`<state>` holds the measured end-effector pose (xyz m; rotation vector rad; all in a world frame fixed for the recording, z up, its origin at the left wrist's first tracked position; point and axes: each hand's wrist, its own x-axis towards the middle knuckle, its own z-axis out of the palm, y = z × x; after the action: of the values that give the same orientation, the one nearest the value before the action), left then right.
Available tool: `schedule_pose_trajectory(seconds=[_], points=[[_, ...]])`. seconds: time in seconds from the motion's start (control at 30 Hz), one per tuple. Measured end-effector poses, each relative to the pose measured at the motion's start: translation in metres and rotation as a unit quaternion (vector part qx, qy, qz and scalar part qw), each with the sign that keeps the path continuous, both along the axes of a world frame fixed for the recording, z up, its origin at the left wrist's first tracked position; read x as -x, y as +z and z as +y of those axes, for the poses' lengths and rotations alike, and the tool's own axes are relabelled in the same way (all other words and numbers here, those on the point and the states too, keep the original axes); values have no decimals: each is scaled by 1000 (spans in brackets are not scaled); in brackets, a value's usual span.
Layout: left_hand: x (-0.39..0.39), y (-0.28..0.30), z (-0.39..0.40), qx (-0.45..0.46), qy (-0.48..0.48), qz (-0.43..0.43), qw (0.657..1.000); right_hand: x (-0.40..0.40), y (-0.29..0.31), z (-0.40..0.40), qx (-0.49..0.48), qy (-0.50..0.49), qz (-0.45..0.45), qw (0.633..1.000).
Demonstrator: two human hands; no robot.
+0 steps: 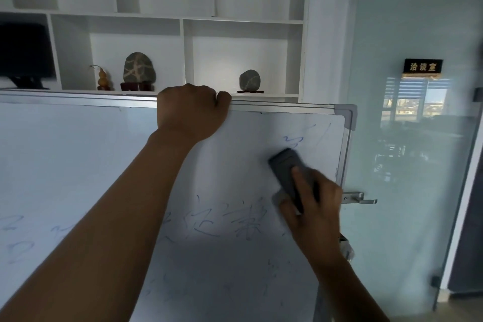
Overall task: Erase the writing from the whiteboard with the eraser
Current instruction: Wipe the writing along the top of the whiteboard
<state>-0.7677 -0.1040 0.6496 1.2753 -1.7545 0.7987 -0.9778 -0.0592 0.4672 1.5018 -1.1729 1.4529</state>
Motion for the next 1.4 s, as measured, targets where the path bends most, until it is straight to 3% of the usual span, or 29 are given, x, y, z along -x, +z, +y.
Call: schedule_pose_trajectory(seconds=[0.1,0.13,0.23,0.27,0.3,0.37,0.4,0.43,0.53,0.57,0.67,0.7,0.73,0.83,0.87,0.97,1.0,1.13,1.17,1.27,1.33,1.4], points=[[1,-1,0,10,7,-1,1000,9,1,-4,14,2,-203,979],[1,-1,0,8,9,1,1000,1,1,-3,6,-3,-198,980],[-1,0,-2,6,1,7,1000,-19,-3,-1,-16,4,21,1000],[-1,0,-2,7,-2,8,1000,-14,-1,-2,-9,0,44,999],[0,-1,-1,9,-5,6,1000,-6,1,-3,-1,1,-1,1000],[1,-1,0,12,-7,4,1000,2,7,-4,18,15,-186,982],[1,0,0,10,-6,4,1000,-1,8,-3,25,14,-224,974],[0,0,-1,7,-8,7,1000,-10,8,-2,17,7,-197,980],[-2,-1,-2,5,-23,13,1000,-26,0,-2,-8,11,44,999],[-2,-1,-2,7,-26,12,1000,-17,3,-5,-1,0,57,998],[0,-1,-2,11,-22,8,1000,3,16,-9,23,39,-203,978],[0,-1,-3,9,-20,9,1000,-1,19,-8,30,53,-231,971],[-1,-1,-3,6,-22,11,1000,-10,21,-6,25,45,-193,980],[-2,-1,-3,6,-30,14,999,-20,16,-6,13,21,49,998],[-1,-2,-2,9,-27,10,1000,-11,20,-9,16,11,46,999],[1,-1,-1,9,-13,3,1000,4,31,-11,40,36,-197,979],[0,-1,-1,7,-12,4,1000,-1,32,-9,43,40,-208,976],[-1,-2,1,7,-17,7,1000,-9,24,-9,5,32,41,999],[0,-1,1,8,-15,4,1000,1,28,-10,8,29,15,999],[1,0,2,6,-3,0,1000,16,41,-10,45,38,-215,975],[0,0,1,1,4,-1,1000,5,41,-6,33,34,-175,983],[-1,0,1,5,9,-2,1000,-1,31,-5,12,24,-15,1000]])
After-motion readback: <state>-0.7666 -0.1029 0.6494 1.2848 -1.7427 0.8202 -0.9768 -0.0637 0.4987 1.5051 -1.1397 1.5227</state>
